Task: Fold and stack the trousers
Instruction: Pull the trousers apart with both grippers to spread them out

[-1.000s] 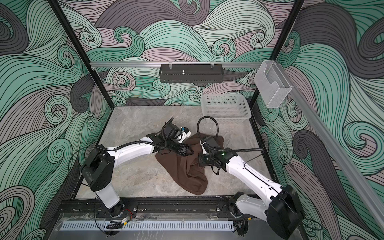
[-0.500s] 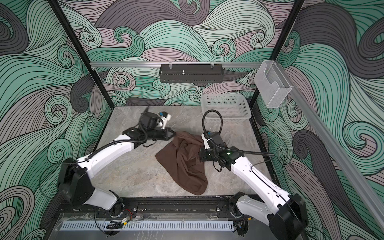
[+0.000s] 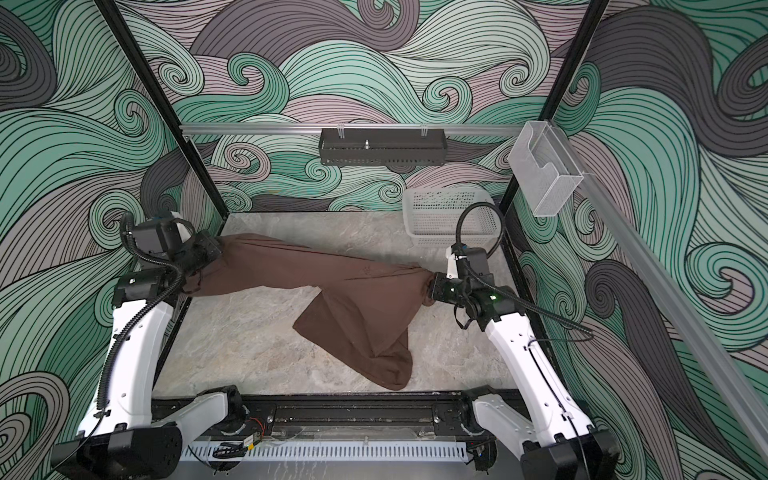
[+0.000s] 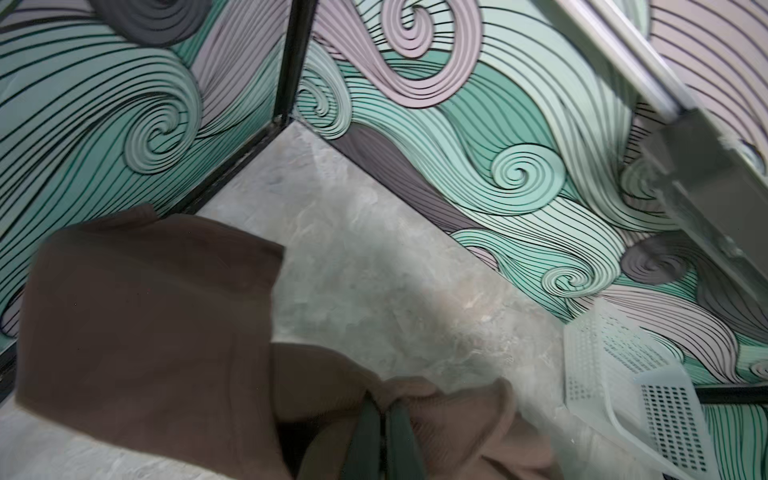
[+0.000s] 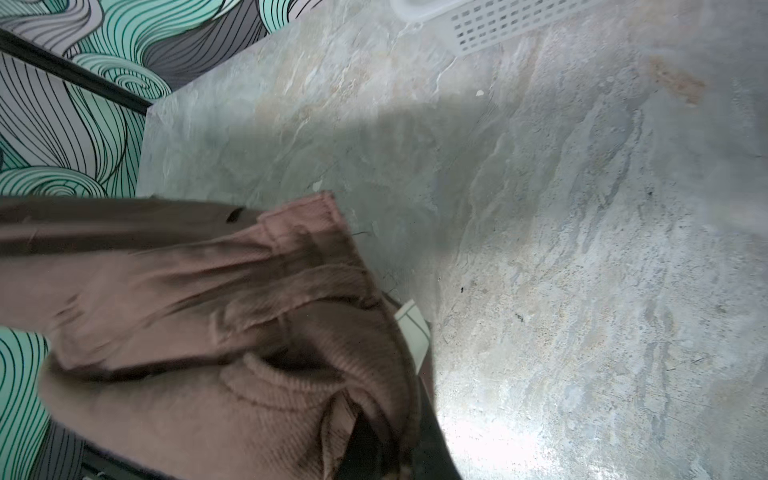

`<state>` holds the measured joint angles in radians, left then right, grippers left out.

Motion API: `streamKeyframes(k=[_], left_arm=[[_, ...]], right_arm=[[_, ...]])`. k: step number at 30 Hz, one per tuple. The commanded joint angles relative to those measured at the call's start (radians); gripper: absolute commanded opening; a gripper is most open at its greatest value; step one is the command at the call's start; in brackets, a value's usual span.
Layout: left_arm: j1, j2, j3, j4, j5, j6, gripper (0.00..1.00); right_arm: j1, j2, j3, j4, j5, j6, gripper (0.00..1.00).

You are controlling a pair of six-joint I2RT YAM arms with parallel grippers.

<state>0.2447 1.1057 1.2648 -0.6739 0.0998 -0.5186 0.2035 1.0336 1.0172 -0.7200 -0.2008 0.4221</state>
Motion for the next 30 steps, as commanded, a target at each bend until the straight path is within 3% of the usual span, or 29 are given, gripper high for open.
streamKeyframes(k=[1,5,11,12,13,15,16,19,22,27,30], left_arm=[[0.057,0.059,0.067,-0.033,0.089,0.026,0.00],[0.054,0.120,0.033,0.041,0.248,-0.003,0.00],[-0.002,0.214,0.071,0.012,0.284,0.000,0.02],[-0.018,0.223,0.076,0.009,0.284,0.002,0.13],[-0.039,0.230,0.082,0.002,0.282,0.005,0.31],[-0.076,0.234,0.082,-0.009,0.273,0.005,0.55],[-0.093,0.228,0.080,-0.015,0.270,0.005,0.61],[-0.138,0.196,0.052,-0.034,0.262,-0.003,0.69],[-0.192,0.134,-0.012,-0.062,0.262,-0.017,0.70],[-0.368,0.010,-0.204,-0.072,0.224,-0.085,0.70],[-0.497,-0.041,-0.355,-0.002,0.205,-0.198,0.70]], right_arm=[[-0.035,0.018,0.032,-0.034,0.039,0.004,0.00],[-0.036,0.043,0.034,-0.032,0.069,0.021,0.00],[-0.036,0.088,0.037,-0.032,0.187,0.019,0.00],[-0.036,0.100,0.039,-0.033,0.207,0.020,0.01],[-0.036,0.116,0.041,-0.033,0.241,0.020,0.01],[-0.038,0.144,0.048,-0.036,0.307,0.022,0.02],[-0.036,0.157,0.050,-0.044,0.348,0.027,0.04],[-0.042,0.187,0.057,-0.062,0.441,0.041,0.20],[-0.054,0.199,0.065,-0.097,0.482,0.068,0.53],[-0.055,0.153,0.061,-0.149,0.486,0.115,0.72],[-0.055,0.095,0.030,-0.160,0.439,0.160,0.75]])
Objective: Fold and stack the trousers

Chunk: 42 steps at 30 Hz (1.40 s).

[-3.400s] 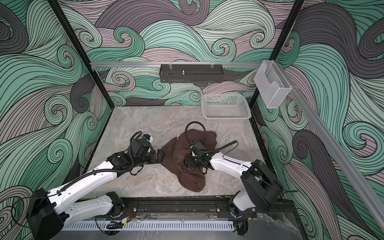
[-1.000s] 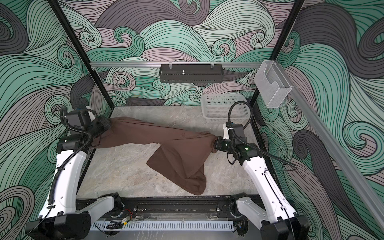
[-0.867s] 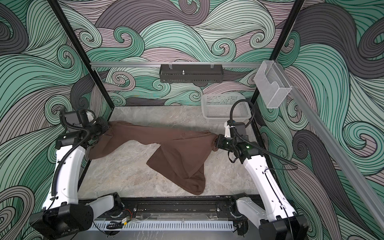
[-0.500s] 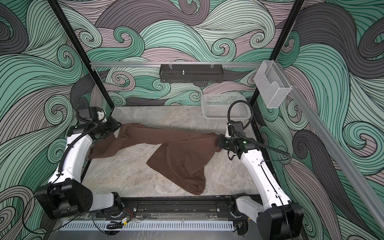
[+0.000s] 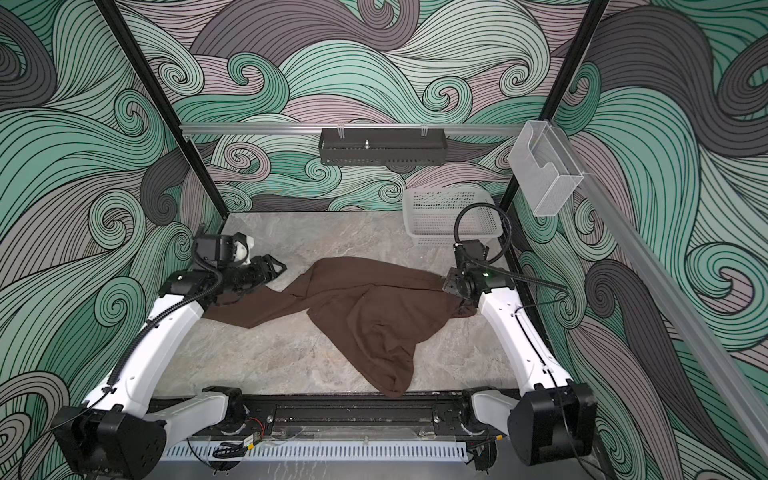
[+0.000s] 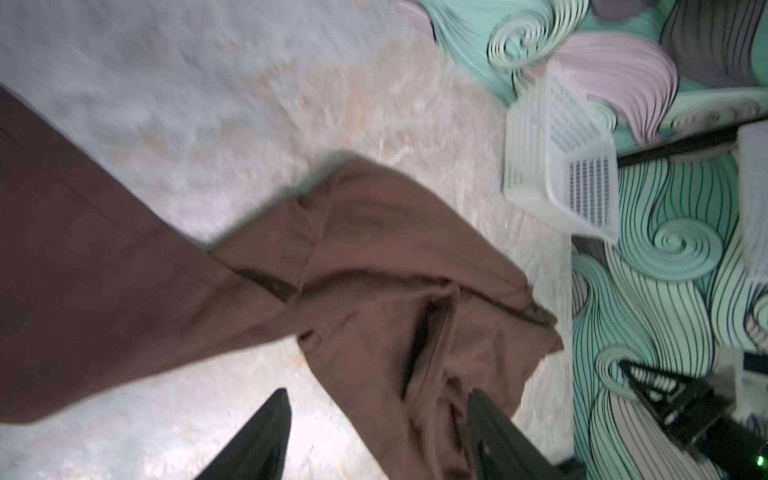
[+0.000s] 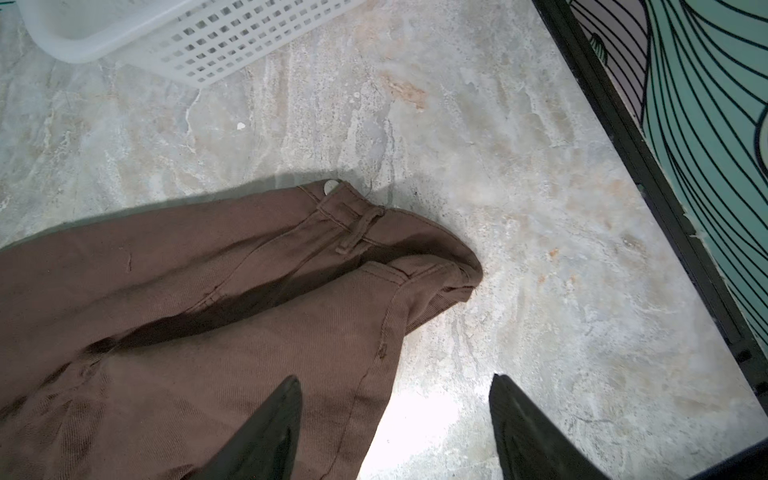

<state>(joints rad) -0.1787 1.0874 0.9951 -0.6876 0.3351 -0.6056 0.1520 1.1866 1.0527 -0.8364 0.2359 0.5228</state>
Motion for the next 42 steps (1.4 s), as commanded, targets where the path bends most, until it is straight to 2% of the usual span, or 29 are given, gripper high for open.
streamKeyframes(k=[1,4,9,13,17,22,26,28,29,31,33,37,42], left_arm=[[-0.113,-0.036,-0.137,0.046,-0.042,-0.154,0.70],[-0.198,-0.042,-0.269,0.151,-0.077,-0.264,0.70],[-0.252,0.019,-0.417,0.356,-0.082,-0.392,0.70],[-0.285,0.104,-0.448,0.488,-0.084,-0.438,0.71],[-0.318,0.189,-0.452,0.587,-0.106,-0.465,0.71],[-0.338,0.358,-0.447,0.702,-0.105,-0.502,0.69],[-0.344,0.460,-0.427,0.765,-0.111,-0.512,0.54],[-0.345,0.500,-0.410,0.772,-0.113,-0.514,0.43],[-0.344,0.512,-0.404,0.772,-0.116,-0.513,0.37],[-0.343,0.525,-0.394,0.774,-0.126,-0.510,0.16],[-0.340,0.520,-0.382,0.763,-0.131,-0.502,0.00],[-0.330,0.460,-0.348,0.691,-0.162,-0.464,0.00],[-0.284,0.268,-0.315,0.531,-0.205,-0.407,0.00]], right_arm=[[-0.004,-0.076,-0.022,-0.044,-0.022,0.076,0.75],[-0.003,-0.119,-0.086,-0.034,-0.087,0.143,0.76],[-0.063,-0.138,-0.214,0.062,-0.155,0.217,0.77],[-0.138,-0.121,-0.272,0.154,-0.231,0.239,0.77],[-0.168,-0.100,-0.291,0.199,-0.255,0.257,0.77],[-0.222,-0.080,-0.329,0.263,-0.310,0.295,0.77],[-0.275,-0.067,-0.361,0.319,-0.351,0.317,0.77],[-0.304,-0.055,-0.382,0.365,-0.383,0.331,0.78],[-0.316,-0.048,-0.393,0.387,-0.397,0.337,0.79],[-0.340,-0.026,-0.418,0.451,-0.439,0.353,0.80],[-0.356,0.004,-0.438,0.527,-0.491,0.368,0.80],[-0.364,0.080,-0.453,0.638,-0.565,0.390,0.78],[-0.372,0.159,-0.464,0.764,-0.606,0.427,0.66]])
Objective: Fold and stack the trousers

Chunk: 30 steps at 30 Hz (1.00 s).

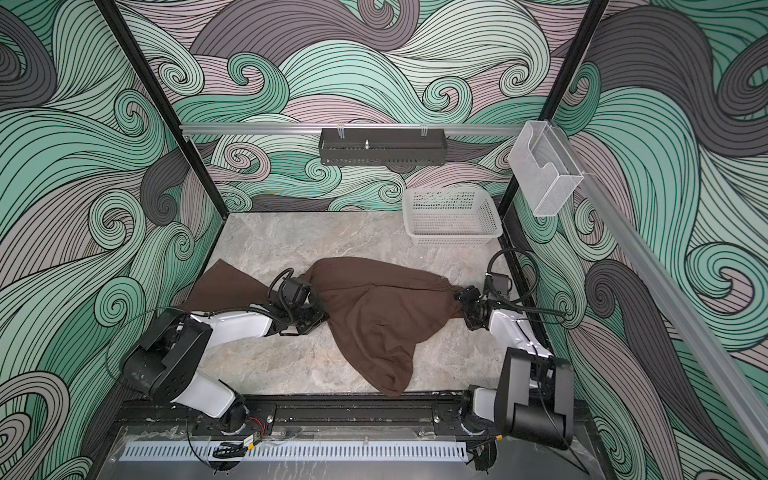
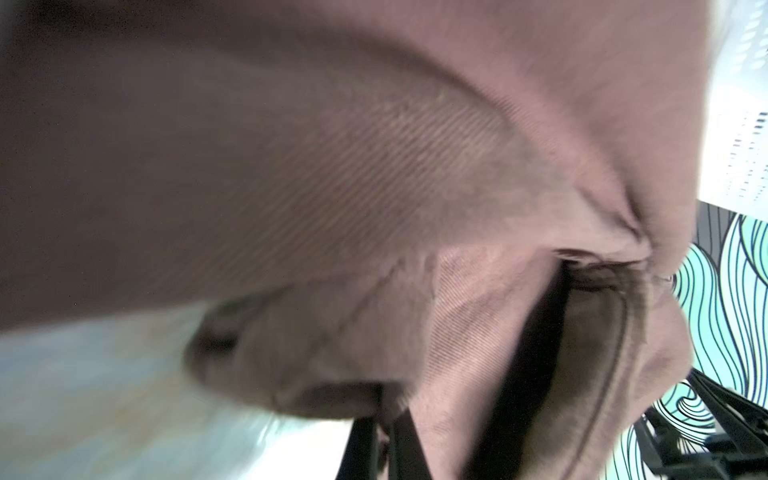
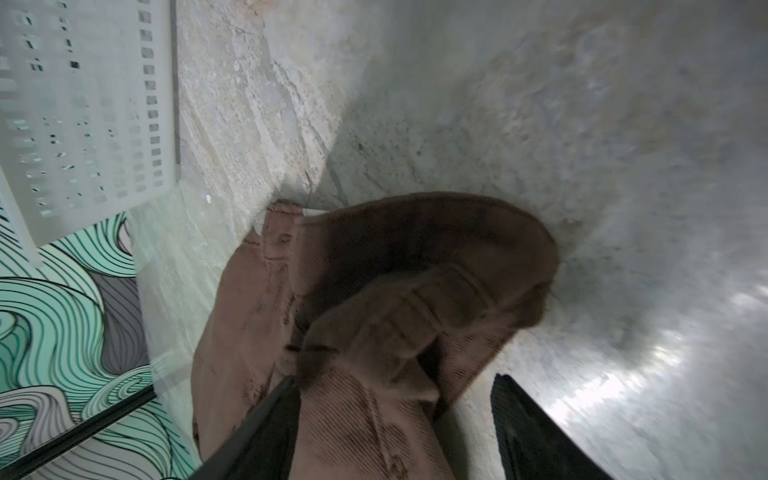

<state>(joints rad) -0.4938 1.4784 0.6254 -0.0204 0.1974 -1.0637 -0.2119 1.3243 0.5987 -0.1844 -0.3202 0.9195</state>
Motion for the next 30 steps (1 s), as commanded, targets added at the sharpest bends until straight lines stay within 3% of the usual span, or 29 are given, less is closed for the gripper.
streamKeyframes(k=[1,5,9,10,16,22,30], left_arm=[[0.048,-0.175,0.065,-0.178,-0.076,0.065,0.00],[0.140,-0.368,0.117,-0.354,-0.126,0.133,0.00],[0.284,-0.548,0.165,-0.455,-0.165,0.212,0.00],[0.318,-0.564,0.190,-0.484,-0.158,0.232,0.00],[0.417,-0.551,0.259,-0.565,-0.078,0.275,0.00],[0.529,-0.572,0.324,-0.613,-0.063,0.324,0.00],[0.886,-0.391,0.698,-0.718,0.113,0.374,0.00]], right_arm=[[-0.016,0.033,-0.010,0.123,-0.048,0.034,0.61],[-0.050,0.059,-0.014,0.159,-0.060,0.057,0.36],[-0.066,0.041,-0.005,0.156,-0.068,0.061,0.04],[-0.066,0.034,-0.001,0.152,-0.073,0.062,0.01],[-0.061,-0.031,-0.002,0.094,-0.108,0.063,0.00],[-0.073,-0.121,0.074,-0.046,-0.048,0.018,0.00],[-0.042,-0.080,0.489,-0.329,0.101,-0.100,0.00]])
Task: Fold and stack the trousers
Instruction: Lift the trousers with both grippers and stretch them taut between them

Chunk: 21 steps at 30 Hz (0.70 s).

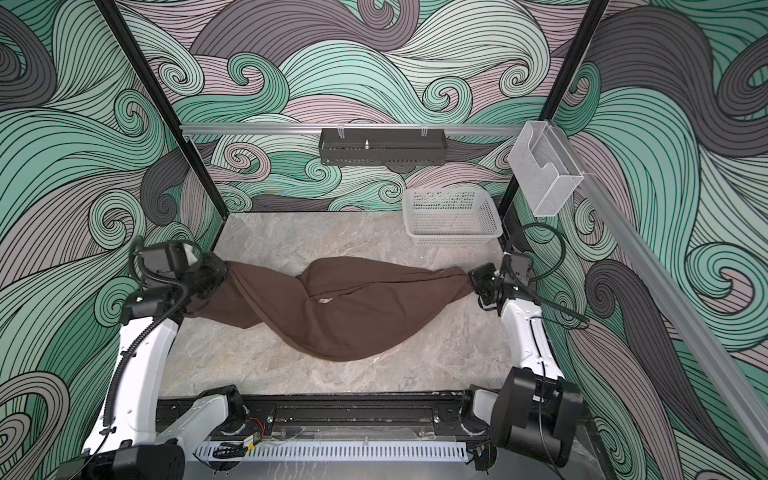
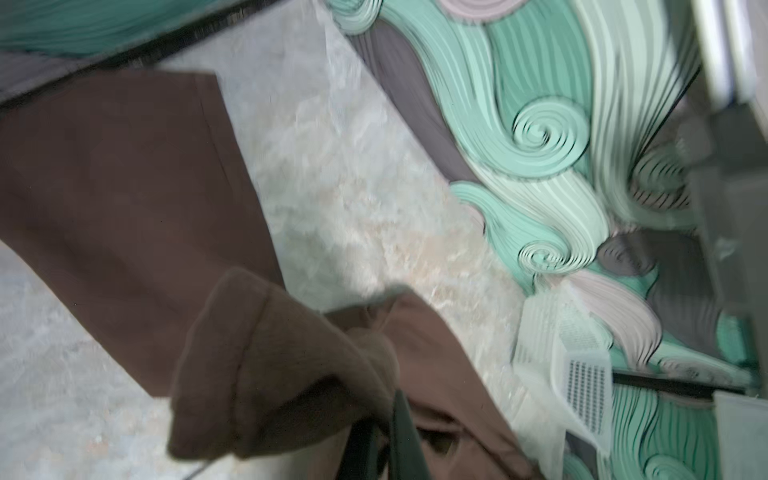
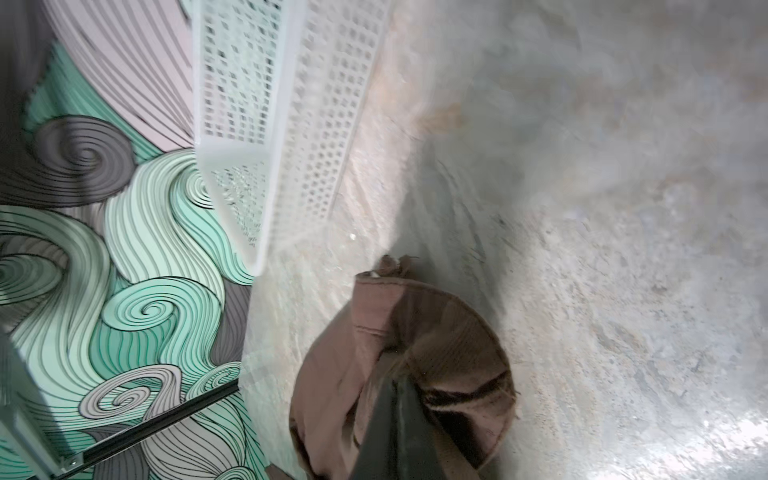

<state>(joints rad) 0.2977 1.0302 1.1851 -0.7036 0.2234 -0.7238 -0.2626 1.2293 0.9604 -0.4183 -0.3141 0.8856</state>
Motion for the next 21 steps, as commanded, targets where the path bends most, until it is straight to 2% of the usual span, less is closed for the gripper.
streamKeyframes(k=[1,3,5,8,11,16,21], left_arm=[[0.125,0.096,0.192,-0.050,0.106,0.029,0.00],[0.191,0.194,0.340,-0.114,0.137,0.009,0.00],[0.257,0.265,0.423,-0.107,0.181,-0.032,0.00],[0.358,0.331,0.469,0.005,0.297,-0.123,0.00],[0.417,0.386,0.553,-0.020,0.335,-0.160,0.00],[0.450,0.421,0.510,-0.009,0.345,-0.151,0.00],[0.447,0.441,0.457,0.005,0.350,-0.142,0.00]], right_arm=[[0.014,0.034,0.182,-0.117,0.110,-0.074,0.00],[0.035,0.088,0.316,-0.168,0.143,-0.097,0.00],[0.048,0.143,0.447,-0.220,0.171,-0.117,0.00],[0.051,0.209,0.636,-0.293,0.206,-0.149,0.00],[0.051,0.241,0.755,-0.340,0.265,-0.197,0.00],[0.046,0.222,0.712,-0.359,0.344,-0.258,0.00],[0.045,0.259,0.659,-0.355,0.362,-0.275,0.00]])
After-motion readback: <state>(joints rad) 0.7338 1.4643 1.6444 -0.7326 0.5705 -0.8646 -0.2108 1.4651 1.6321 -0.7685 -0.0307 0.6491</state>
